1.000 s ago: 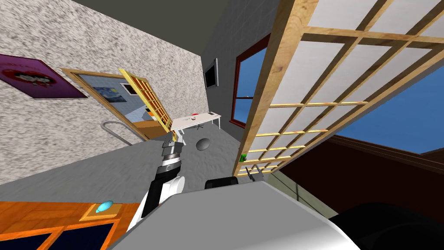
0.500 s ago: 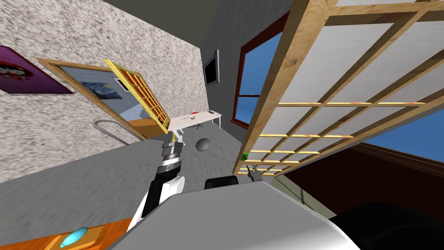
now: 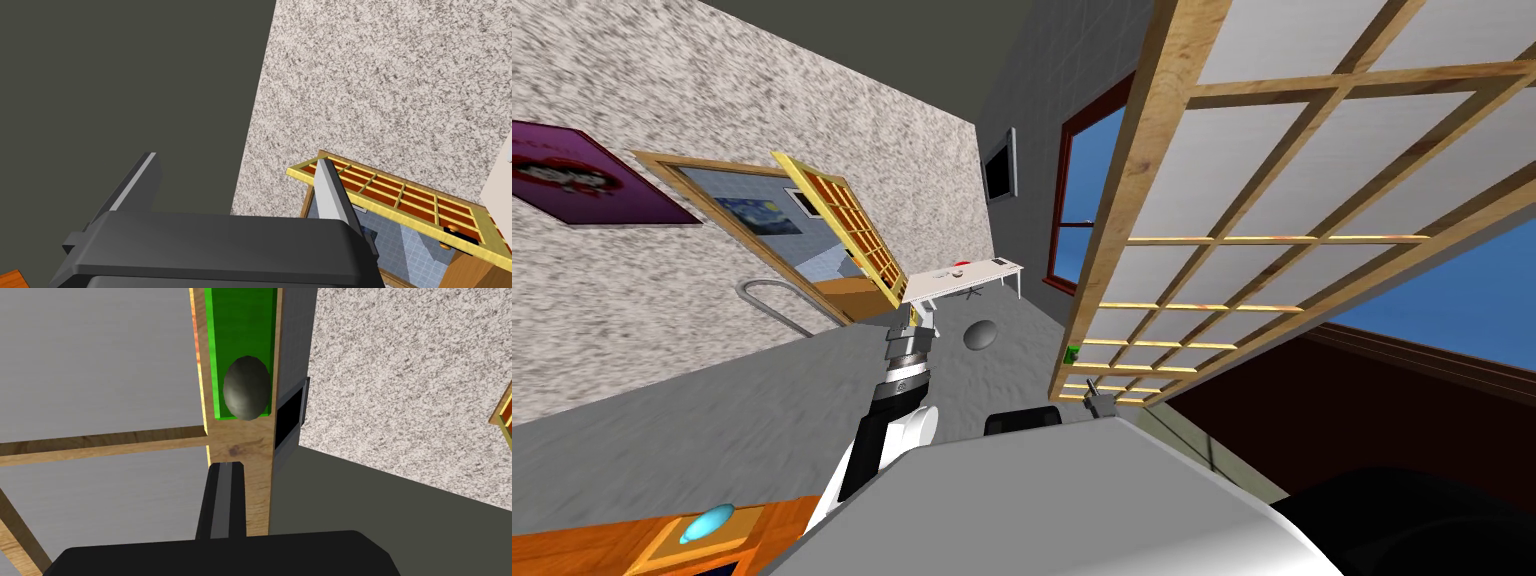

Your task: Push the door open

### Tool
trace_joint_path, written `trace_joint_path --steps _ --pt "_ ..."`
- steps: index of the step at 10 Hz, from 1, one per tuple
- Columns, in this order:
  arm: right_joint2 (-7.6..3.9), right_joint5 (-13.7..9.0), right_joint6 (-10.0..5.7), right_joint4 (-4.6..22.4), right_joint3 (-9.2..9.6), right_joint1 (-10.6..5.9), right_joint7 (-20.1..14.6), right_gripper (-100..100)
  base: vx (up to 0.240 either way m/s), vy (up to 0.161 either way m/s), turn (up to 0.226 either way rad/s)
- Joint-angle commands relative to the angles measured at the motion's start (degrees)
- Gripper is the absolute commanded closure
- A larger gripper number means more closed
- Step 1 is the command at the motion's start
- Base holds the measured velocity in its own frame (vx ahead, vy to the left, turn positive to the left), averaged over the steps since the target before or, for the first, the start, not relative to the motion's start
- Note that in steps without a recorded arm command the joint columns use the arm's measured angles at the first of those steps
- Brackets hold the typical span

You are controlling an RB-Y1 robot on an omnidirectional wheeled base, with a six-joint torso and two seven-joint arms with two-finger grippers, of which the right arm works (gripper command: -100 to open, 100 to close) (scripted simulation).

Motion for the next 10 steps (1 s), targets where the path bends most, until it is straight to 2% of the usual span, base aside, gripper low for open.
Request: trace_joint_path --steps 1,2,4,5,6,7,9,10 --pt "-1.76 -0.54 0.03 0.04 -0.43 0.12 0.11 -100 -0.007 0.031 -0.085" --pt "-1.59 -1.54 0.08 0.10 -1.22 0.34 0.32 -100 -0.017 0.107 -0.223" --pt "1.58 -2.34 0.12 0.15 -1.85 0.51 0.48 -100 -0.058 0.171 -0.116" --pt "2.39 -2.45 0.13 0.16 -1.94 0.54 0.51 -100 -0.065 0.135 -0.057" --pt "1.77 -2.35 0.05 0.26 -1.86 0.47 0.52 -100 -0.026 0.056 -0.015" --pt "0.21 -2.43 0.37 0.38 -1.98 0.06 0.62 -100 0.086 -0.019 0.014" --pt "-1.51 -2.56 1.04 0.63 -2.21 -0.84 0.82 -100 0.203 -0.061 0.032" --pt "-1.58 -2.62 1.34 0.74 -2.32 -1.26 0.92 -100 0.267 -0.029 0.024"
